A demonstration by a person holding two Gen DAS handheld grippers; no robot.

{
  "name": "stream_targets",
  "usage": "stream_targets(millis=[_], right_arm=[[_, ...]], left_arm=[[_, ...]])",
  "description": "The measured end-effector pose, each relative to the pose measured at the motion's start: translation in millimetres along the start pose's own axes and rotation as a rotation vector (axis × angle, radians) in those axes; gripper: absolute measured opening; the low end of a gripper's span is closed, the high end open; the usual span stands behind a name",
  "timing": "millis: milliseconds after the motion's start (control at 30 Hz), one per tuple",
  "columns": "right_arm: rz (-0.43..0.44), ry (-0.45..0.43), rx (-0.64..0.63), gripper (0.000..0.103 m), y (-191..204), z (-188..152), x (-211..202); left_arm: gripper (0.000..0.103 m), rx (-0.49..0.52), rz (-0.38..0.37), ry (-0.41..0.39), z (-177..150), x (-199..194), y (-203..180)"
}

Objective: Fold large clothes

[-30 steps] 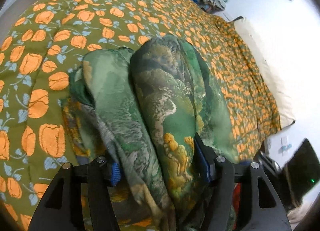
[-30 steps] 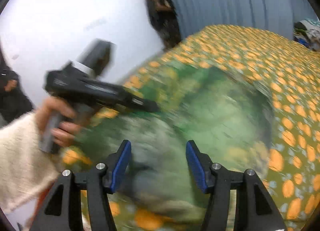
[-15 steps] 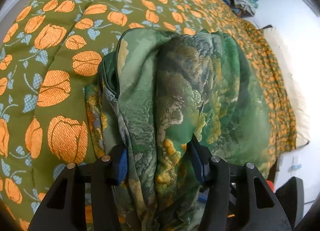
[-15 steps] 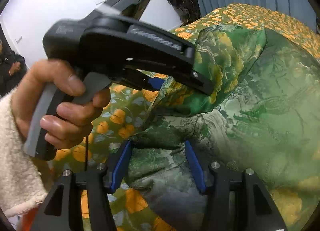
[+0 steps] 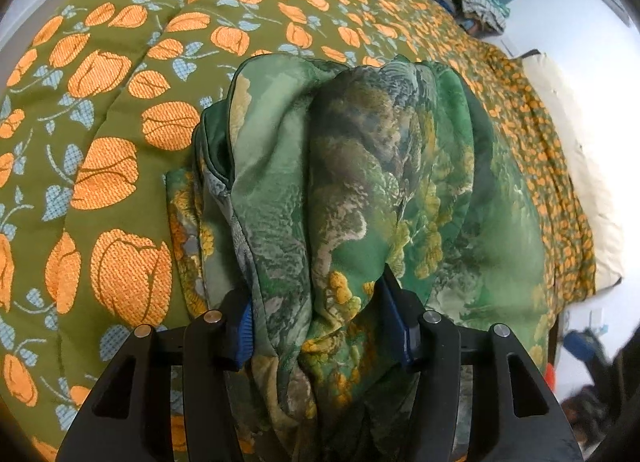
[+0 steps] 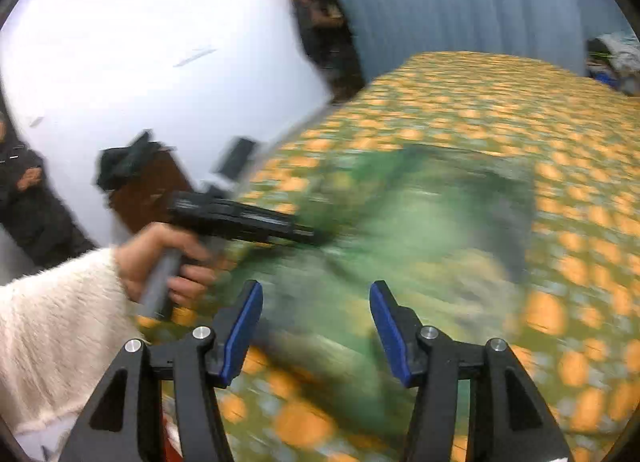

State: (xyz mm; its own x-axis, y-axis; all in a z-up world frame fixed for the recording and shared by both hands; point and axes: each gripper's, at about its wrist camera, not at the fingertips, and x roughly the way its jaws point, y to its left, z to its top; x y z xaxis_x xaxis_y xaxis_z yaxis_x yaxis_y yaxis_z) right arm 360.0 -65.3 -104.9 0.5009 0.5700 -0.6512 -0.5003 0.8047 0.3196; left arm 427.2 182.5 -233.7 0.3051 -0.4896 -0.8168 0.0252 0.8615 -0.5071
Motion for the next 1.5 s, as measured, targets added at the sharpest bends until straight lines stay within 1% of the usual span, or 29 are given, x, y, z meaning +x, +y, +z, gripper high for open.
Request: stream_targets(millis=[33, 133, 200, 267, 433, 467, 567, 633, 700, 800, 867, 900, 933, 967, 1000, 1033, 1100, 1133, 1167, 1200, 1267, 1300, 1333, 1367, 1400, 1433, 1467, 1500], right_arm=[[-0.025, 0.045, 0.021, 0.056, -11, -8, 9], [-0.042, 0.163, 0.056, 0.056, -27, -28, 47], [-0.051, 0.173, 0.064, 0.056, -35, -40, 63], [-0.064, 0.163, 0.059, 0.056, -36, -43, 69], [-0.065, 0.159, 0.048, 0.056, -34, -41, 67], [-0.074, 0.152, 0.038, 0.056, -32, -40, 63], [-0.13, 0.071, -0.003, 0.059, -13, -38, 35], [-0.176, 0.027, -0.016, 0.068, 1, -38, 13], [-0.213, 0.003, 0.0, 0.071, 7, -39, -5], [-0.266, -0.012, 0.019, 0.071, 8, -46, -31], [-0.308, -0.024, 0.026, 0.071, 3, -47, -43], [-0.336, -0.028, 0.026, 0.073, 2, -48, -48], [-0.38, -0.033, 0.023, 0.077, 1, -50, -54], [-0.422, -0.042, 0.013, 0.078, 0, -51, -60], [-0.447, -0.054, -0.001, 0.078, 0, -53, -65], [-0.465, -0.073, -0.023, 0.078, 1, -54, -71], [-0.493, -0.102, -0.057, 0.078, 4, -55, -79], [-0.509, -0.115, -0.065, 0.079, 5, -56, -81], [-0.51, -0.123, -0.074, 0.079, 6, -56, -82], [-0.507, -0.128, -0.078, 0.079, 7, -57, -82], [-0.473, -0.138, -0.068, 0.079, 8, -57, -82], [-0.444, -0.148, -0.057, 0.079, 7, -57, -82], [-0.417, -0.162, -0.05, 0.079, 6, -58, -83], [-0.396, -0.175, -0.048, 0.079, 6, -59, -84], [-0.382, -0.194, -0.053, 0.079, 8, -59, -86], [-0.374, -0.207, -0.062, 0.079, 9, -59, -87], [-0.36, -0.233, -0.086, 0.079, 12, -59, -89], [-0.355, -0.25, -0.114, 0.082, 16, -59, -91]], left_arm=[[0.056, 0.0, -0.001, 0.001, 0, 0, 0], [0.056, 0.021, 0.017, 0.003, -2, 2, -5], [0.056, 0.036, 0.042, -0.005, -5, 3, -8], [0.056, 0.034, 0.055, -0.019, -6, 4, -8], [0.057, 0.012, 0.042, -0.034, -7, 2, -4], [0.057, 0.007, 0.044, -0.036, -8, 1, -4], [0.059, -0.007, 0.042, -0.047, -9, -4, -6], [0.065, -0.01, 0.039, -0.061, -12, -10, -9], [0.069, -0.008, 0.035, -0.085, -14, -18, -13], [0.075, -0.013, 0.018, -0.115, -17, -32, -17], [0.077, -0.013, -0.004, -0.148, -20, -49, -18], [0.079, -0.015, -0.018, -0.164, -21, -56, -17], [0.084, -0.021, -0.04, -0.192, -24, -67, -15], [0.088, -0.034, -0.056, -0.225, -28, -78, -11], [0.095, -0.046, -0.061, -0.252, -31, -85, -8], [0.098, -0.066, -0.045, -0.289, -36, -94, -4], [0.099, -0.088, 0.026, -0.34, -44, -105, -1], [0.099, -0.085, 0.076, -0.37, -50, -110, 1], [0.099, -0.068, 0.124, -0.386, -55, -113, 2], [0.099, -0.056, 0.154, -0.396, -59, -115, 3], [0.098, -0.041, 0.229, -0.412, -67, -116, 4], [0.098, -0.044, 0.227, -0.407, -70, -116, 4], [0.098, -0.041, 0.206, -0.391, -74, -114, 6], [0.098, -0.04, 0.202, -0.37, -78, -111, 8], [0.098, -0.04, 0.214, -0.353, -79, -109, 8], [0.098, -0.038, 0.227, -0.313, -81, -106, 10], [0.098, -0.03, 0.223, -0.261, -80, -102, 10], [0.098, -0.025, 0.216, -0.233, -80, -100, 11]])
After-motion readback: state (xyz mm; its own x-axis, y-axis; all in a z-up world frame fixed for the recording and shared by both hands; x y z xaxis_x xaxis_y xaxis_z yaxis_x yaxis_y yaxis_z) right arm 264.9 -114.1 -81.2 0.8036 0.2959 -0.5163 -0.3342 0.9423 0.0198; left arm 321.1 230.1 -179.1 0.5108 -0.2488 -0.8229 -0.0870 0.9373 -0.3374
